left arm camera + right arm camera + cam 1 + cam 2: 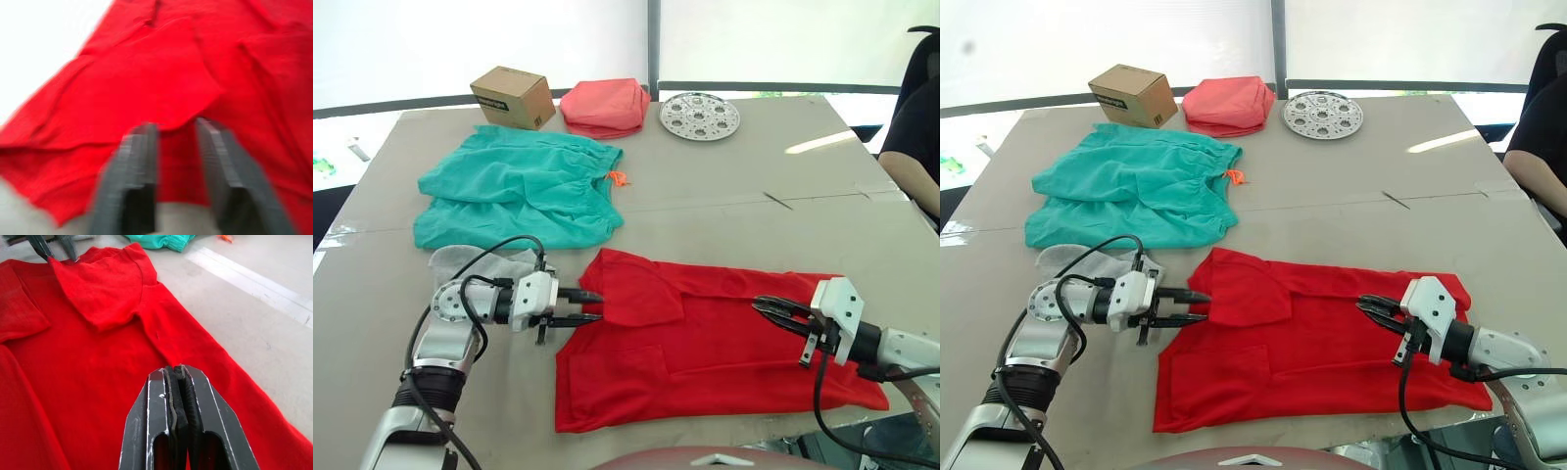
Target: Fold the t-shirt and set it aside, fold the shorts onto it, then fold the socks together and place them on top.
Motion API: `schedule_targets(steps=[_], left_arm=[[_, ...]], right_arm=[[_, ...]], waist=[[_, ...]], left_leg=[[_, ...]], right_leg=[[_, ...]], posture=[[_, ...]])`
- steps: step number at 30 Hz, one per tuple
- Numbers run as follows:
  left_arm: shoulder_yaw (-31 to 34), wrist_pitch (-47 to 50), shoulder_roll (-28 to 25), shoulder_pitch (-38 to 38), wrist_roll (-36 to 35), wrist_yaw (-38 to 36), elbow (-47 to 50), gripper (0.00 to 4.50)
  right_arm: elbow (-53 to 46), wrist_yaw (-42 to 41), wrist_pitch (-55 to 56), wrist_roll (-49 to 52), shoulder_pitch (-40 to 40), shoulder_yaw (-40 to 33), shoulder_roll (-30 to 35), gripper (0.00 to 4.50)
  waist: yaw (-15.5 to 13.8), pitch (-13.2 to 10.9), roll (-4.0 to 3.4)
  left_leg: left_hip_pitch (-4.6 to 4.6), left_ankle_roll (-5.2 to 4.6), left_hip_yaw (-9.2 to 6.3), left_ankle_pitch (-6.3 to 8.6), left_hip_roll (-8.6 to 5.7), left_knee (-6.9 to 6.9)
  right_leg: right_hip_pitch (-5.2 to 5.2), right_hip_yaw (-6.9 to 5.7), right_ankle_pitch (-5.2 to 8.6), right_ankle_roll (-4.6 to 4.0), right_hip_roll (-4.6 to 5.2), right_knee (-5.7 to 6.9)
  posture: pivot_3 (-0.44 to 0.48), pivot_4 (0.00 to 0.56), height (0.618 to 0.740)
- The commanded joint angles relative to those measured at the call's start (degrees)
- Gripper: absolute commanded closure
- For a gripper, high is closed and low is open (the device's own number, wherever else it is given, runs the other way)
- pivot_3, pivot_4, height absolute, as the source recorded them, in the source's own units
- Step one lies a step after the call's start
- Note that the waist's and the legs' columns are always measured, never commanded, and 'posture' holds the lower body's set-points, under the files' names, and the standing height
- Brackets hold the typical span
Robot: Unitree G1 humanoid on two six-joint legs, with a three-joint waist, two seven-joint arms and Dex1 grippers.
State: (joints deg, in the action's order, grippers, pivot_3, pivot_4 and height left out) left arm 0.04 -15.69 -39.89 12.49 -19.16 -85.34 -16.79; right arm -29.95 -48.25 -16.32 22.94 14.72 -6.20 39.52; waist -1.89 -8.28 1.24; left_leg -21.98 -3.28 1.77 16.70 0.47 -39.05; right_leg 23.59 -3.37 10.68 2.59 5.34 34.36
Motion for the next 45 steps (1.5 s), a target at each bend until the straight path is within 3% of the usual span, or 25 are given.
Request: schedule_targets(steps=[1,4,7,8,11,15,21,24,28,33,37,39,43,45], left_arm=[[3.5,21.9,-2.2,0.9,-12.0,3.7,8.7,1.88],[3.1,37.7,-3.8,-2.0,-20.2,6.4,18.3,2.52],[3.9,45.7,-0.1,-2.6,-25.0,14.9,24.3,3.85],[2.5,46.5,2.5,-2.3,-23.4,19.2,25.1,4.40],[-3.5,45.1,11.4,0.1,-13.4,32.6,23.0,4.45],[-6.6,43.9,19.6,2.8,-6.4,43.4,18.7,4.45],[-6.1,41.4,23.1,1.7,0.2,51.5,11.3,4.45],[-5.6,41.0,23.1,0.1,0.2,51.8,11.4,4.45],[-5.4,39.7,22.8,-1.8,0.5,51.8,13.0,4.45],[-5.0,38.4,23.4,-2.6,0.4,52.2,13.0,4.45],[-3.0,36.7,24.7,-3.6,-2.0,51.4,15.0,4.45],[-2.1,37.1,23.9,-4.0,-4.5,48.6,17.3,4.50],[0.2,39.9,20.7,-3.1,-8.9,43.6,20.3,3.16],[1.5,44.3,15.0,0.0,-11.5,38.2,20.3,2.21]], right_arm=[[0.8,3.8,-7.6,5.2,-1.9,-4.6,-0.6,4.50],[4.3,8.0,-8.5,4.5,-4.2,-5.4,-3.3,4.50],[5.8,12.5,-5.8,1.9,-6.8,-3.4,-8.3,4.50],[5.6,14.9,-5.4,0.7,-8.2,-1.5,-11.1,4.50],[7.0,23.4,-3.4,-5.7,-11.4,4.8,-20.0,4.50],[10.3,32.2,0.7,-12.6,-10.4,8.1,-27.6,4.50],[12.2,41.0,0.4,-9.1,-8.4,0.2,-36.3,4.50],[14.5,43.2,0.2,-8.4,-7.9,-4.2,-36.3,4.50],[21.3,45.1,2.8,-3.6,-9.4,-16.3,-33.9,4.50],[25.5,42.7,5.7,-3.3,-11.1,-19.6,-29.1,4.50],[20.9,36.0,4.8,-1.1,-8.2,-19.1,-24.8,4.50],[17.3,32.3,3.5,0.5,-6.2,-18.8,-22.0,3.56],[9.6,24.8,-2.1,3.4,-2.2,-18.0,-13.9,1.81],[5.0,18.7,-8.3,7.0,-1.0,-18.0,-6.2,0.81]], waist=[[0.0,0.0,0.01],[0.5,0.0,0.03],[0.6,0.0,-0.06],[0.6,-0.1,-0.10],[0.8,0.0,-0.11],[0.7,0.0,-0.01],[1.1,0.2,-0.31],[1.2,0.7,-0.44],[1.4,1.0,-0.64],[1.5,1.1,-0.78],[1.6,1.1,-0.88],[1.6,1.1,-0.91],[1.8,1.0,-0.88],[1.8,0.8,-0.74]], left_leg=[[0.00,0.00,0.00,0.00,0.01,0.00],[0.00,0.00,-0.01,0.00,0.04,0.00],[0.02,0.00,-0.01,0.00,0.03,0.01],[0.02,0.00,-0.02,0.00,0.03,0.02],[0.11,0.01,-0.02,-0.01,0.01,0.02],[0.07,0.03,-0.02,-0.03,-0.13,0.01],[0.12,0.05,-0.03,-0.04,-0.13,0.06],[0.24,0.03,0.02,-0.03,-0.13,0.06],[0.27,0.03,0.02,-0.03,-0.09,0.08],[0.31,0.02,0.07,-0.03,-0.09,0.25],[0.31,0.01,0.13,-0.03,-0.10,0.28],[0.30,0.00,0.15,-0.02,-0.10,0.32],[0.28,0.00,0.19,-0.02,-0.10,0.43],[0.27,0.00,0.18,-0.02,-0.08,0.42]], right_leg=[[0.00,0.00,-0.06,-0.10,-0.01,0.00],[-0.02,0.02,-0.06,-0.09,-0.04,-0.01],[-0.02,0.03,0.07,0.12,-0.06,-0.01],[-0.02,0.04,0.07,0.12,-0.10,0.00],[-0.07,0.10,0.07,0.13,-0.35,0.06],[-0.07,0.17,-0.08,-0.12,-0.41,0.15],[-0.07,0.23,-0.07,-0.13,-0.41,0.14],[-0.09,0.24,0.04,0.07,-0.37,0.15],[-0.08,0.27,0.07,0.10,-0.40,0.15],[-0.07,0.35,-0.03,-0.12,-0.44,0.14],[-0.06,0.44,0.08,0.07,-0.46,0.13],[-0.04,0.46,0.08,0.07,-0.46,0.12],[0.03,0.49,0.10,0.10,-0.47,0.06],[0.05,0.46,0.11,0.11,-0.48,0.04]], posture=[[0.000,0.150,0.740],[0.000,0.150,0.740],[0.000,0.150,0.740],[0.000,0.150,0.740],[0.000,0.150,0.740],[0.000,0.150,0.740],[0.000,0.150,0.740],[0.000,0.150,0.740],[0.000,0.150,0.740],[0.000,0.150,0.740],[0.000,0.150,0.740],[0.000,0.150,0.740],[0.000,0.150,0.740],[0.000,0.150,0.740]])
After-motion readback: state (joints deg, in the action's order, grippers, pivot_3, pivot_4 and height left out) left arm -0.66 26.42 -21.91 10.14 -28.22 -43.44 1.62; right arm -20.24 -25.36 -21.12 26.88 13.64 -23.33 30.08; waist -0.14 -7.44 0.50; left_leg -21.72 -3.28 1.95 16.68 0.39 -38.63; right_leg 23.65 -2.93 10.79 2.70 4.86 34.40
